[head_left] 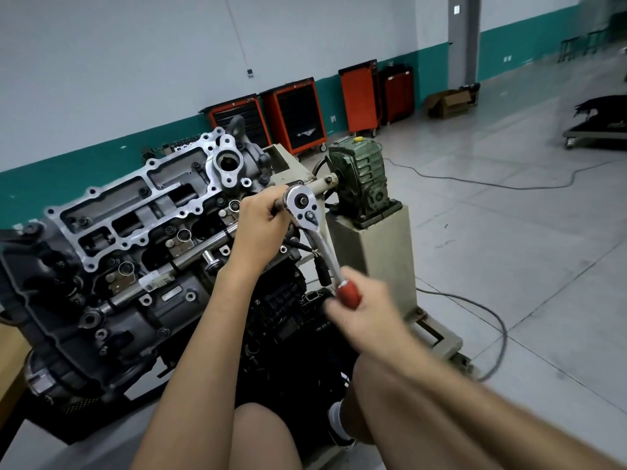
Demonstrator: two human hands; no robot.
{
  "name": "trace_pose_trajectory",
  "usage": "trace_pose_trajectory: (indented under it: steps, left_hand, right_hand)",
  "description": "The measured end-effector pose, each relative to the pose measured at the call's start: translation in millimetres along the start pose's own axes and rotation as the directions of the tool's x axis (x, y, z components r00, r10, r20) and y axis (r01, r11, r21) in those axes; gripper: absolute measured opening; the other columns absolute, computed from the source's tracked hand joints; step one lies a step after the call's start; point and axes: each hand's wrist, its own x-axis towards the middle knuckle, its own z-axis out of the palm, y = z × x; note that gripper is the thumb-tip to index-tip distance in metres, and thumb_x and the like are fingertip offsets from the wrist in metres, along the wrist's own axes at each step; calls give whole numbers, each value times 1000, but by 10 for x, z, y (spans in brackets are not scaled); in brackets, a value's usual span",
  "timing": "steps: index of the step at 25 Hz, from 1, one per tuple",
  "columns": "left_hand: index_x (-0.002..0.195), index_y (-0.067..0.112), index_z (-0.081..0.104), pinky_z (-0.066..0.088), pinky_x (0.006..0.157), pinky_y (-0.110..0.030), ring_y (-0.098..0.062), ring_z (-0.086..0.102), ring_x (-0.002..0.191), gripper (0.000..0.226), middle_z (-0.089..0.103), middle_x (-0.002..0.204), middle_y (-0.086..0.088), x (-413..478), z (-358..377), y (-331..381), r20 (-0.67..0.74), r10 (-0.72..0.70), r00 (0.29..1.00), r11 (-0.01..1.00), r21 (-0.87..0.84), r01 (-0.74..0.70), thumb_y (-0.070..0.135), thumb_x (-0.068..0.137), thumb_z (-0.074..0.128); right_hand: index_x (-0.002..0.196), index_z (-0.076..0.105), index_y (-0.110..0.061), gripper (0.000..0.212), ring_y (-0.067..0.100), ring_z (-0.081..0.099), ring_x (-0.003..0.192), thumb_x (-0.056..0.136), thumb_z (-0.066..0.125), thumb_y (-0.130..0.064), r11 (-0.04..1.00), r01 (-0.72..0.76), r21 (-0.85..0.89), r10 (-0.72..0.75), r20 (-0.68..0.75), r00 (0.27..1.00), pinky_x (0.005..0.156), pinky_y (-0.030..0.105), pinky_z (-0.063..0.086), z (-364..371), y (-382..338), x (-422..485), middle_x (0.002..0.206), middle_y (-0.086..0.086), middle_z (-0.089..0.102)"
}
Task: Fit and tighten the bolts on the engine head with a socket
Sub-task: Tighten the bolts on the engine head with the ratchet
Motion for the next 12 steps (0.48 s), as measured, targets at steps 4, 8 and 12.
trace_pose_trajectory:
  steps: [4,8,12]
  left_hand:
    - [61,-6,52,35,50,-39,-13,37,54,23,49,53,-16,5,-1,-17,9,-22,1000,1000,10,22,-6,84,56]
    - [64,-5,57,33,51,-31,-15,43,55,20,55,57,-16,23,-38,-21,61,-29,998,1000,0,30,-6,84,53]
    - [71,-14,56,26,55,-28,-14,34,59,17,51,63,-27,50,-7,36,88,-2,996,999,35,-1,-3,82,49]
  right_hand:
    - [62,42,-25,21,10,33,35,72,55,-13,856,-220,467,219,57,974,35,20,31,791,-185,-254,44,-8,36]
    - [60,42,-24,38,3,34,42,79,60,3,999,4,-48,2,115,993,45,20,32,-96,-2,54,47,-11,39]
    - [70,44,-20,28,26,50,53,80,62,-1,682,359,-637,-196,314,929,51,29,33,-1051,-147,854,54,-6,43]
